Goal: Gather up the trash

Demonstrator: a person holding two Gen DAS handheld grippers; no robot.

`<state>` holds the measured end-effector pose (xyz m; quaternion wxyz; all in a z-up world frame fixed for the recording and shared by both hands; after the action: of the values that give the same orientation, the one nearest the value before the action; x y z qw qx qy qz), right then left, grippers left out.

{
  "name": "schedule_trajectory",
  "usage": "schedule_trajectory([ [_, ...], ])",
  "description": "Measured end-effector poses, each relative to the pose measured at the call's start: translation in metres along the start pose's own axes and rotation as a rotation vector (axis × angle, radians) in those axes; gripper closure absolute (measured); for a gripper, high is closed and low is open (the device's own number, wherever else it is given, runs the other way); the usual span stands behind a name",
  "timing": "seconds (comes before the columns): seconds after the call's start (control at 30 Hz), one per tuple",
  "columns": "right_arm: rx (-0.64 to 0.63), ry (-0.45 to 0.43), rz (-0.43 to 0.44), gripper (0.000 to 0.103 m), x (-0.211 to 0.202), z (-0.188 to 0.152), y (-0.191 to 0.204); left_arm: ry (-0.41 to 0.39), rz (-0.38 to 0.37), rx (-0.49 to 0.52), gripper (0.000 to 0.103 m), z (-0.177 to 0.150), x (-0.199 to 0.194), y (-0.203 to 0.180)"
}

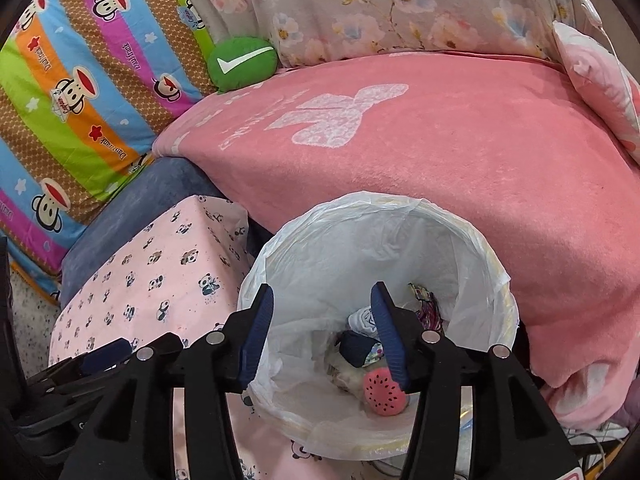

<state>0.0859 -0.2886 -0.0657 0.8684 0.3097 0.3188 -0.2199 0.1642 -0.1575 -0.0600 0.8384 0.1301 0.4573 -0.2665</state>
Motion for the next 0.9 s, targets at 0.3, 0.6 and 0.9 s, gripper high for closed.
schedule_trajectory([
  [0.3, -0.046, 0.021, -0.022, 0.045, -0.009, -0.011, -0.003, -0.007, 0.031, 0.023, 0.021, -0.008, -0.006, -0.001],
  [0.6, -0.102, 0.020, -0.079, 0.029, -0.027, -0.022, -0.011, -0.024, 0.080, 0.073, 0.017, -0.017, -0.015, -0.008],
  [0.9, -0.126, 0.034, -0.112, 0.019, -0.040, -0.031, -0.022, -0.028, 0.119, 0.116, 0.011, -0.030, -0.023, -0.014],
])
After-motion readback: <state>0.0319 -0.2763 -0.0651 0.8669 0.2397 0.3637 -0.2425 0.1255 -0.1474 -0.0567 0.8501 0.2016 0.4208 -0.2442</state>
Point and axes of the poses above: each gripper's, at about its wrist camera, not at the fingertips, and x roughly the way its jaws point, y to its left, z to its top, the point moved 7 cm from there along x, roughly the way its jaws point, and after that the axes turned 11 degrees about x, right-handed, at the moved point
